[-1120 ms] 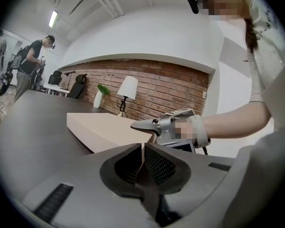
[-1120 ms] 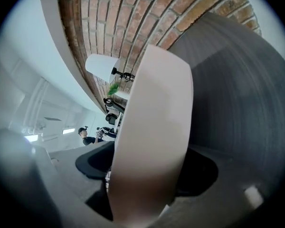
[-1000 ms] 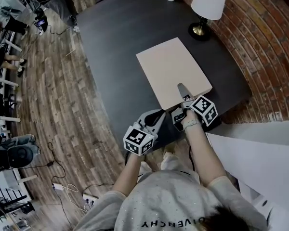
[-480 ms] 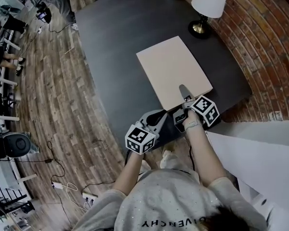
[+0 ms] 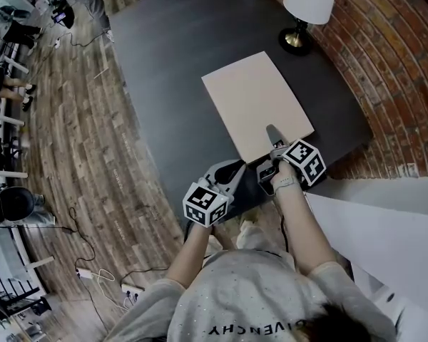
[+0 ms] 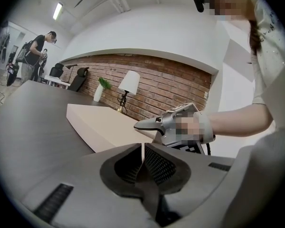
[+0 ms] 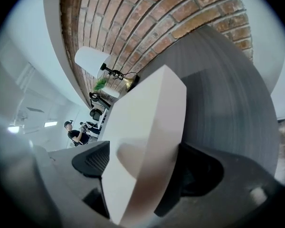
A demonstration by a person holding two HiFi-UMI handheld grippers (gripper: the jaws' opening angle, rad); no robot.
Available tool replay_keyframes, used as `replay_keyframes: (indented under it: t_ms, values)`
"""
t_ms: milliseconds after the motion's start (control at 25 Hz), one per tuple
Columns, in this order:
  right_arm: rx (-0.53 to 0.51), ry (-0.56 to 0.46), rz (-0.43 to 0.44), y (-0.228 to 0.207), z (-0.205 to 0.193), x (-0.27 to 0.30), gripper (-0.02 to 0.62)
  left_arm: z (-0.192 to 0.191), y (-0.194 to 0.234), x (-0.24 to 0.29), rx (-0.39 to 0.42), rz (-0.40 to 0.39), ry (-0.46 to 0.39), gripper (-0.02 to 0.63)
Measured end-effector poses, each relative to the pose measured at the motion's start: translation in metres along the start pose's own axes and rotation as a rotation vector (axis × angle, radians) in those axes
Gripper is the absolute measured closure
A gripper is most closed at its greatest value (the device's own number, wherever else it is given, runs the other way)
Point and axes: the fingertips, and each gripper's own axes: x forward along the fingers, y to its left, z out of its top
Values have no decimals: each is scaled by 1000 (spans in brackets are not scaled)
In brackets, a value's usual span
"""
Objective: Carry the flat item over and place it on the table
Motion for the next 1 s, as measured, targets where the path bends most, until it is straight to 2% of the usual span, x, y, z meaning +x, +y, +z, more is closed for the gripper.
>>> replay_keyframes:
  t_ms: [320,720,920,1000]
  values:
    - [5,-24,-1,-3,4,-4,152,3,6,-4,-6,6,-15,591]
    - [-68,-97,70,2,19,-33,152,9,9,-15,-6,6,-26,591]
    - [-98,-105,107,-1,20,-49,161,16,15,-23,-1,16,-42,591]
    - [-120,-107,117,-1,20,-54,195,20,19,-26,0,25,-52,591]
